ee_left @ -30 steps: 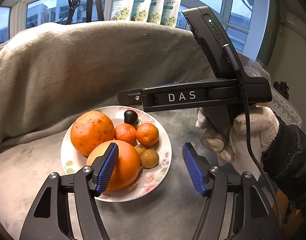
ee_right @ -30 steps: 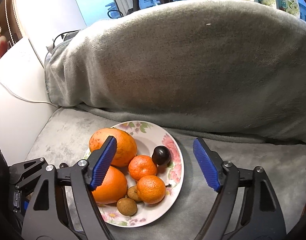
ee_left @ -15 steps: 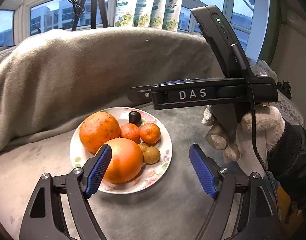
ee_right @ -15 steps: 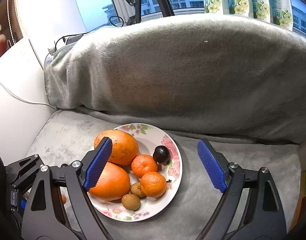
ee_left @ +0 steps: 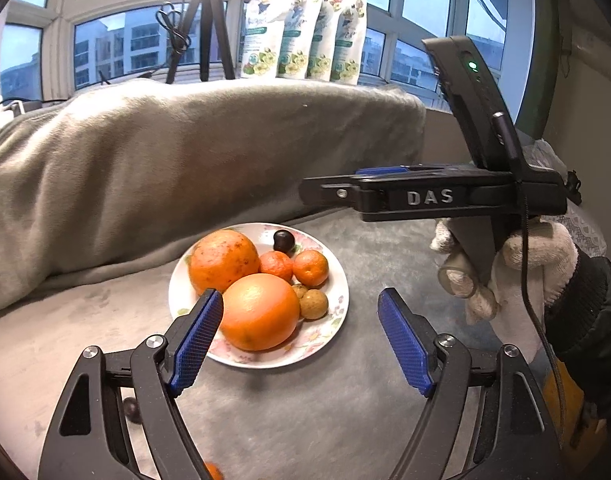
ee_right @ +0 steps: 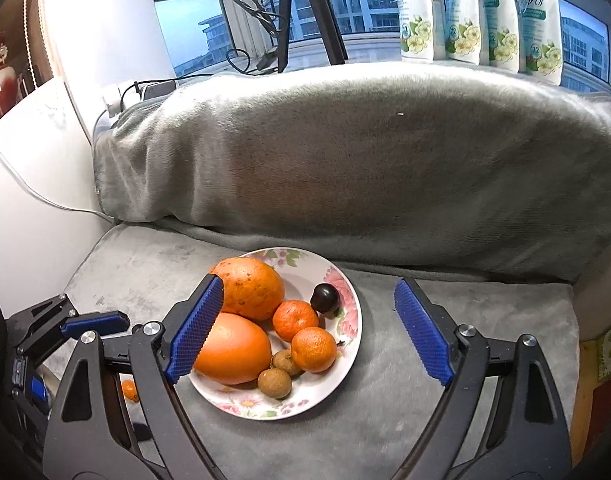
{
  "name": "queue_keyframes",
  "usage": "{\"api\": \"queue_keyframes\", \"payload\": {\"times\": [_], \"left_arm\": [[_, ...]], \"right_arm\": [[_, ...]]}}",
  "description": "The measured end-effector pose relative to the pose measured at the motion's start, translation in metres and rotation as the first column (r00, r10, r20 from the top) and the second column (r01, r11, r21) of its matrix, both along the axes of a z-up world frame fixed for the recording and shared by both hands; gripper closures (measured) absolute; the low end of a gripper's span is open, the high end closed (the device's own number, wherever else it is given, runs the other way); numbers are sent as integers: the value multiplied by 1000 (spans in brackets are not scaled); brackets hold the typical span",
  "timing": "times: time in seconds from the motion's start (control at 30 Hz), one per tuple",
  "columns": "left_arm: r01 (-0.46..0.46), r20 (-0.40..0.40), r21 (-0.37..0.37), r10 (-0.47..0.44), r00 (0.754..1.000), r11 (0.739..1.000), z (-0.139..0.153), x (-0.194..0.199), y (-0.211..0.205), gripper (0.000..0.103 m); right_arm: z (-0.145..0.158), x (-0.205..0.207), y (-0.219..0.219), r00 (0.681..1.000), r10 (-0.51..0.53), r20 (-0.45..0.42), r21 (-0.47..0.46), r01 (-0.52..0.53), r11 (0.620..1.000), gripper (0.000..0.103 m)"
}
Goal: Organize fruits
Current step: 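Withdraw both open tools from the plate toward the loose fruits, then close the right tool on the small tangerine while the left tool closes on the black plum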
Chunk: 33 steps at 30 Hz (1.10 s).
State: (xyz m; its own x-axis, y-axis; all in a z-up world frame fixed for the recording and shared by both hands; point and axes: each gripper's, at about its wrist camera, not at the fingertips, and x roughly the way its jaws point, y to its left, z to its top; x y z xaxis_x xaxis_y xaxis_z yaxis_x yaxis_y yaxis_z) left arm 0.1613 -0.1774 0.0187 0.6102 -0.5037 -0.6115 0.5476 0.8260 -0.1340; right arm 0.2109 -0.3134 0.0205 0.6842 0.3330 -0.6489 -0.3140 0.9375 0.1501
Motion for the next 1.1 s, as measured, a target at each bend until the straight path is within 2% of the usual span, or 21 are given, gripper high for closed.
{"api": "queue_keyframes", "payload": {"times": [0.63, 0.83, 1.1], "left_arm": [[-85, 13, 18, 85, 996, 996, -7, -5, 62, 23], [-154, -26, 25, 155, 988, 988, -23, 2, 101, 23], [-203, -89, 26, 205, 975, 979, -47, 5, 136, 24]], "right_arm": [[10, -48, 24, 997, -6, 83, -63, 11, 998, 13], [5, -70, 42, 994, 36, 101, -78, -28, 997, 13], [-12, -99, 87, 982, 167, 86, -113, -156, 981, 13]]}}
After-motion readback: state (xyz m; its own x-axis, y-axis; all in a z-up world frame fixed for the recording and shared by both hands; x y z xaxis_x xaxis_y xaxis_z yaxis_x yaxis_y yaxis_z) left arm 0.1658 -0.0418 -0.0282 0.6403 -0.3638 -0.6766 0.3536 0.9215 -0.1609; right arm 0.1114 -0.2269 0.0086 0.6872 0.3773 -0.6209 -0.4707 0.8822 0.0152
